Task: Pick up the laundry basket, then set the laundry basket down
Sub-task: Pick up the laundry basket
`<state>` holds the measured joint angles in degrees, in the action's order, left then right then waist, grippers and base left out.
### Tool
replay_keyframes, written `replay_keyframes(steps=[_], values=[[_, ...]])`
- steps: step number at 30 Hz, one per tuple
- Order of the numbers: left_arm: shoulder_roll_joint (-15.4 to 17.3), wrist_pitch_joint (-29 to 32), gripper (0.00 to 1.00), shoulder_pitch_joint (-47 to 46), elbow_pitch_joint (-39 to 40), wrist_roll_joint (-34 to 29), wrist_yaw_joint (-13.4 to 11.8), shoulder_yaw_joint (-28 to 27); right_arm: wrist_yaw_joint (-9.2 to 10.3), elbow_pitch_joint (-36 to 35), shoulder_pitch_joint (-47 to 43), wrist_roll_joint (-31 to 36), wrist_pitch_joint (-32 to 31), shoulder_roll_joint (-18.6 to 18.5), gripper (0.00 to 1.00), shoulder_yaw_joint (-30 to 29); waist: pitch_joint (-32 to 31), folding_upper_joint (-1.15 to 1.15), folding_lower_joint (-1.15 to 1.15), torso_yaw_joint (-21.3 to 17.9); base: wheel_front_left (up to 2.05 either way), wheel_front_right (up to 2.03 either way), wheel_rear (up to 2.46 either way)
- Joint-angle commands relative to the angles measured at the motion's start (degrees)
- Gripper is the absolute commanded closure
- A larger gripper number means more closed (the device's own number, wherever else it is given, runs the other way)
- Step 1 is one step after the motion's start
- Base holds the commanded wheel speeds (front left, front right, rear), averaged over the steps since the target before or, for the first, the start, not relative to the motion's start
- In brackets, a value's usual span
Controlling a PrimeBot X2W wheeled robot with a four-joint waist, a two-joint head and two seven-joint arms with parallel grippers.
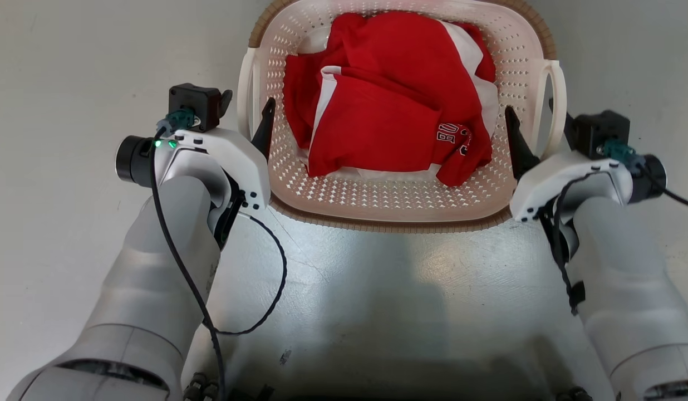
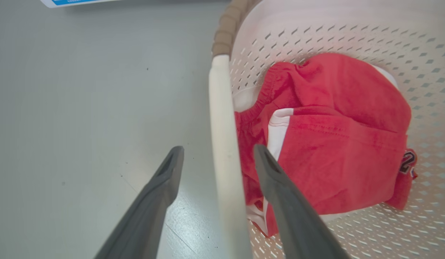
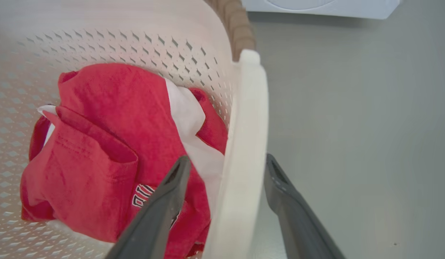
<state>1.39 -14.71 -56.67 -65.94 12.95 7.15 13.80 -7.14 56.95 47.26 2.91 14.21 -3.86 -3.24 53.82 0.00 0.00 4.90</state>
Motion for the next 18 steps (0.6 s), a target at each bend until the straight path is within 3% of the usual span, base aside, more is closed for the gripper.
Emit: replay_keyframes(steps=[1,18], values=[[1.50,-0.28,0.00,-0.40,-0.69,0.53,0.30,0.03,-0.35,0.33,0.19,-0.51,0.79,0.98,0.00,1.76,0.13,0.00,0.00,0.03,0.00,0.00,0.00],[1.57,-0.29,0.00,-3.77,-5.76,2.87,0.33,4.76,-0.35,4.74,3.28,-3.83,0.79,0.98,0.00,5.43,-0.65,0.00,0.00,-0.62,0.00,0.00,0.00]])
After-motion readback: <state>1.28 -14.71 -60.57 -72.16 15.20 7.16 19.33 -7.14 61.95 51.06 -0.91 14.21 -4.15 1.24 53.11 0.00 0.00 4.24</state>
